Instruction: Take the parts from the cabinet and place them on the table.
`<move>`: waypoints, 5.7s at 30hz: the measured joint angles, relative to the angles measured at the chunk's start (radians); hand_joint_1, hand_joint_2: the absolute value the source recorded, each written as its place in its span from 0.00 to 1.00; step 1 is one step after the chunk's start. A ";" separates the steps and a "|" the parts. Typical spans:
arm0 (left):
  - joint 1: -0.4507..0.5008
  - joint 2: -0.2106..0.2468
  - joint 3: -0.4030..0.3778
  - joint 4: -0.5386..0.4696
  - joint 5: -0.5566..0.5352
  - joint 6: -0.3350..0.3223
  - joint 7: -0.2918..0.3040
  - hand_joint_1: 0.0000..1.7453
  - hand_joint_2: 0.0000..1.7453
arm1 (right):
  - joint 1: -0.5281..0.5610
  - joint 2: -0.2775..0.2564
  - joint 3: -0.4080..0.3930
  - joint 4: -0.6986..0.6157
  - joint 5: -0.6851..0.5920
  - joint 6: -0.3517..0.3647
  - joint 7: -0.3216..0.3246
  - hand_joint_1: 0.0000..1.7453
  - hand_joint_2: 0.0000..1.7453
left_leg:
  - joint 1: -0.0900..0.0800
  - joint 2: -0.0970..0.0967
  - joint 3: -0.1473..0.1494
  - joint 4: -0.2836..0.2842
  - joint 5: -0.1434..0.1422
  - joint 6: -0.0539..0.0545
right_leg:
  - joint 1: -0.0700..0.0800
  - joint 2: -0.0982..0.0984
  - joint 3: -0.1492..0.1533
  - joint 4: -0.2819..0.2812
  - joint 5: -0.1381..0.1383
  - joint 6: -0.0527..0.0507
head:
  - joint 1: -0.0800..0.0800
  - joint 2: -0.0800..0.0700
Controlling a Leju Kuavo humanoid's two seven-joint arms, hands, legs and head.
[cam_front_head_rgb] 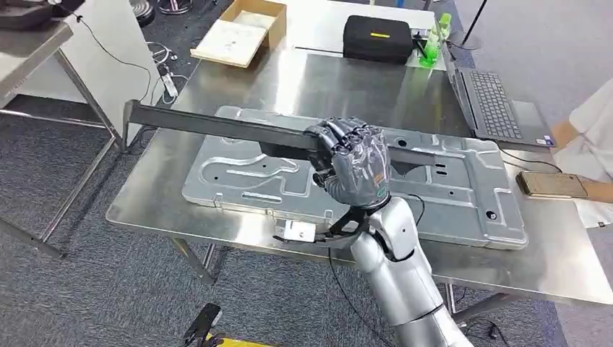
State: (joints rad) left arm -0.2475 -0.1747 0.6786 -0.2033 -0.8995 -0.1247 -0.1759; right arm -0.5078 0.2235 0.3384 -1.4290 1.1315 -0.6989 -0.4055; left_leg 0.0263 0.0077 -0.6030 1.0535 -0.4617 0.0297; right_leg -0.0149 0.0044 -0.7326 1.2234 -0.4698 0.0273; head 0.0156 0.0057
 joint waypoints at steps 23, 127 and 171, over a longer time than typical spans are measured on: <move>-0.002 -0.002 0.003 0.000 -0.024 -0.011 -0.042 0.00 1.00 | -0.212 -0.154 0.032 0.301 -0.276 0.179 0.109 1.00 1.00 | -0.005 -0.005 -0.012 -0.012 0.023 0.000 | 0.013 0.009 0.097 -0.170 0.029 -0.016 | -0.002 0.000; 0.038 -0.006 -0.002 0.000 -0.035 0.055 -0.142 0.00 0.00 | -0.037 -0.161 0.069 -0.061 -0.177 0.000 0.025 0.00 0.00 | -0.005 -0.128 -0.009 -0.033 0.039 -0.016 | 0.003 0.064 0.132 -0.191 0.018 -0.019 | -0.001 0.000; 0.055 0.015 0.029 0.000 -0.002 0.087 -0.133 0.00 0.00 | -0.053 -0.123 0.076 -0.051 -0.161 0.000 -0.003 0.00 0.00 | -0.004 0.007 -0.062 0.079 0.017 -0.047 | 0.002 -0.088 0.169 -0.217 0.004 -0.046 | -0.012 0.000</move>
State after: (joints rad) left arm -0.1922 -0.1594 0.7073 -0.2037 -0.9010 -0.0381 -0.3090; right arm -0.5608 0.1007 0.4139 -1.4797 0.9709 -0.6992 -0.4086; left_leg 0.0225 0.0149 -0.6650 1.1321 -0.4445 -0.0176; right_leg -0.0128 -0.0840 -0.5635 1.0066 -0.4663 -0.0189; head 0.0038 0.0057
